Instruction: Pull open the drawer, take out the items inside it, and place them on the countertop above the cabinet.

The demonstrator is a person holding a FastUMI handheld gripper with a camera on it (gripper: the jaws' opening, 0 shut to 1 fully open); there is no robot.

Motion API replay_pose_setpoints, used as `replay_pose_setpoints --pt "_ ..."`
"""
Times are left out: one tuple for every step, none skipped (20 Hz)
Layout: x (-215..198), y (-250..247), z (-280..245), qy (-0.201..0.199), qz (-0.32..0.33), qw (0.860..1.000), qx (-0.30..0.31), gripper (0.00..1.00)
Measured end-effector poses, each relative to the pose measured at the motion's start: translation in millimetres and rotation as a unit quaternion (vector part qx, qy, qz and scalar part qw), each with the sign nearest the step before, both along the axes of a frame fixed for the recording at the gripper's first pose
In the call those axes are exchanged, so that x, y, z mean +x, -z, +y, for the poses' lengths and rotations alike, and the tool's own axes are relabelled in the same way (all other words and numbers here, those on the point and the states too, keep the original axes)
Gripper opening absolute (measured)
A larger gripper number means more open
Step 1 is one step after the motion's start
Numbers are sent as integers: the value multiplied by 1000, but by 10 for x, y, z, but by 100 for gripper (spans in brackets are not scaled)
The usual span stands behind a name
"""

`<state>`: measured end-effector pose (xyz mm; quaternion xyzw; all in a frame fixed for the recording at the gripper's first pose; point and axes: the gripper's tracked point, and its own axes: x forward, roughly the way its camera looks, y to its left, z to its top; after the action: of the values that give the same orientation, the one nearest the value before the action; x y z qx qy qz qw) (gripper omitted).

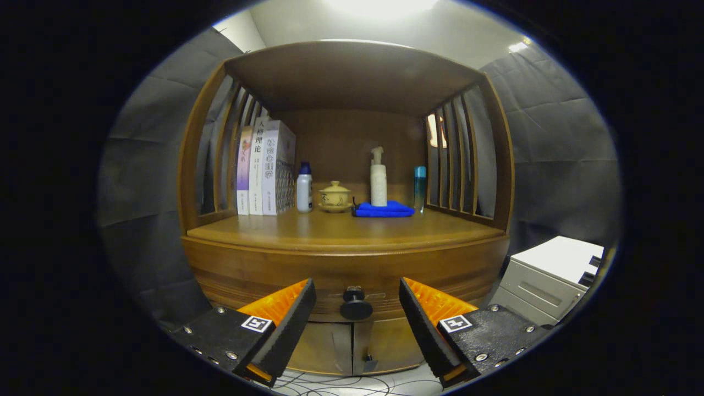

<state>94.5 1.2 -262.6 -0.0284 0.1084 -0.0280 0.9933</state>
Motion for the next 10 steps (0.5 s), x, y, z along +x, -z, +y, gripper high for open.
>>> replay_pose_setpoints --pt "45 98 -11 1 10 1000 2 95" --pt "89 190 -28 0 18 1000 2 95" --pt "132 268 -43 0 24 1000 3 95" --pt "174 348 -39 -4 29 1000 5 94" --pt "209 424 -44 -6 35 999 9 93" --pt "242 485 -90 -2 41 999 12 92" --pt "270 535 -120 0 44 999 17 89" --pt "295 563 -126 -4 46 999 22 86" --pt "318 572 -67 -13 45 998 33 80" --pt "359 606 -54 -22 46 998 39 74"
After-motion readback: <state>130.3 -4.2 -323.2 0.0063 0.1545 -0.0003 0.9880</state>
